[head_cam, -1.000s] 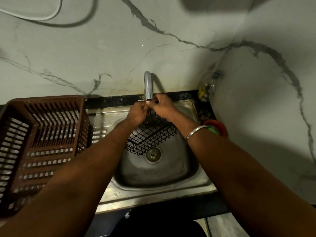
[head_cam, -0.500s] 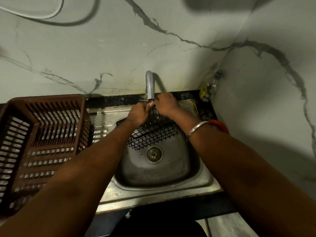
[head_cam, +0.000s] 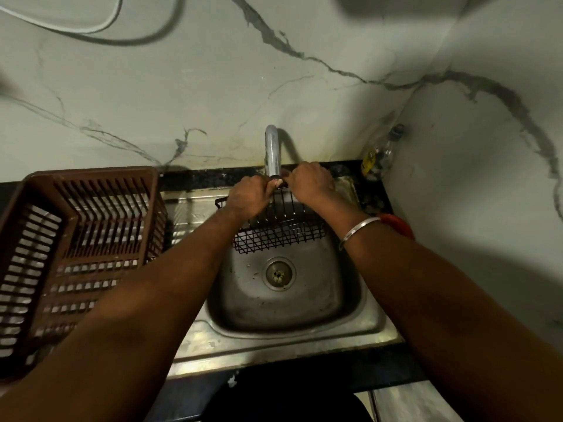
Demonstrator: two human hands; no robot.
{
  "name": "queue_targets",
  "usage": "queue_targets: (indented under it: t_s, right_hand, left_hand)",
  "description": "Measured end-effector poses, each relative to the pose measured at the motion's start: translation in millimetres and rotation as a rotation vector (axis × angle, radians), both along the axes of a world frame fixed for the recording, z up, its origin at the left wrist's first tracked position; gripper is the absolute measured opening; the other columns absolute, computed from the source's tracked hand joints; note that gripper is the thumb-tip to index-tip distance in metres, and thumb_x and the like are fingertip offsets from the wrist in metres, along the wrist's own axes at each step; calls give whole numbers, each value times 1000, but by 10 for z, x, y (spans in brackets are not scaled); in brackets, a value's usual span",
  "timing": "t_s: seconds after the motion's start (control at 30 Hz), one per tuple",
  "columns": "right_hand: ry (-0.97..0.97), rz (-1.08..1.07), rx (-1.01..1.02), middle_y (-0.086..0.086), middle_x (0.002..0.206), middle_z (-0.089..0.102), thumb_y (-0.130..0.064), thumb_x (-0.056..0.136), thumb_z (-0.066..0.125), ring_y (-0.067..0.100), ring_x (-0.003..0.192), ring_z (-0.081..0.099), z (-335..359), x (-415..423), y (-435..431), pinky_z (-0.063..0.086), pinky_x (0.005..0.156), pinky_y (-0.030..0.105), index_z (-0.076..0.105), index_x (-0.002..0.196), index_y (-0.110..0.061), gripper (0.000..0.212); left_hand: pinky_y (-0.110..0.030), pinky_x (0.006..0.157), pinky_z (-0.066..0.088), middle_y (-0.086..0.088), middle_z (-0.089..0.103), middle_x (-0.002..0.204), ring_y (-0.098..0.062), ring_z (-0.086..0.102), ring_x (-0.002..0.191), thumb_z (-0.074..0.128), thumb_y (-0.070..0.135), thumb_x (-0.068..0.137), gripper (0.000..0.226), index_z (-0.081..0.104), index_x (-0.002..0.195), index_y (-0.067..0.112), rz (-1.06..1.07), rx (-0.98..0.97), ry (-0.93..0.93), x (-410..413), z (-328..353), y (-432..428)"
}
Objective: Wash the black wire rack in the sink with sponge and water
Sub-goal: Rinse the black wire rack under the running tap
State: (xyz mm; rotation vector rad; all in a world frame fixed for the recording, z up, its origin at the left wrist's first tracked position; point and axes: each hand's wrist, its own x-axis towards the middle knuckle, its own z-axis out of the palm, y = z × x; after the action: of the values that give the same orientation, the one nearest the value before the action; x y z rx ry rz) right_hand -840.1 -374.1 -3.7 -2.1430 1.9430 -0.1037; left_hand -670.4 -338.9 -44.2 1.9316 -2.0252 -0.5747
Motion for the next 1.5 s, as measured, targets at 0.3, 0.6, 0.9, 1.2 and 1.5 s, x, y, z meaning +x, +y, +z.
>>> queue_targets:
  t_s: [0.3, 0.6, 0.9, 1.2, 1.5]
  right_hand:
    - [201, 59, 7, 10, 131, 65, -54, 107, 36, 36, 130, 52, -142, 77, 174, 24, 114, 70, 64, 127, -22, 47]
    - [43, 204, -49, 19, 171, 25, -48, 111, 20, 36, 161, 10, -446, 254, 491, 7, 130, 57, 25, 164, -9, 66]
    - [-14, 283, -155, 19, 173, 15, -56, 107, 18, 30, 163, 4, -577, 367, 815, 5, 132, 49, 16, 166, -5, 77]
    - [-32, 192, -174, 21, 174, 8, -71, 101, 5, 33, 163, -1, -584, 231, 851, 3, 131, 53, 15, 166, -4, 93]
    - [-25, 304, -358, 16, 170, 28, -53, 110, 19, 30, 161, 18, -647, 222, 937, 13, 131, 51, 35, 161, -7, 71]
  left_hand:
    - [-35, 65, 55, -1, 64, 73, -20, 65, 69, 18, 88, 92, 87, 72, 96, 19, 46, 15, -244, 71, 65, -49]
    - [-39, 76, 49, -13, 73, 100, -34, 69, 93, 31, 64, 110, 64, 74, 107, 16, 61, 41, -319, 182, 122, -85]
    - [-47, 88, 57, -16, 74, 108, -37, 70, 101, 34, 69, 107, 64, 70, 99, 17, 98, 78, -312, 167, 214, -75]
    - [-48, 89, 58, -15, 73, 108, -37, 70, 101, 34, 68, 108, 61, 69, 103, 18, 104, 54, -319, 163, 269, -79]
    - [-49, 84, 59, -9, 73, 99, -32, 69, 91, 33, 69, 106, 61, 71, 116, 22, 85, 20, -238, 97, 282, -91]
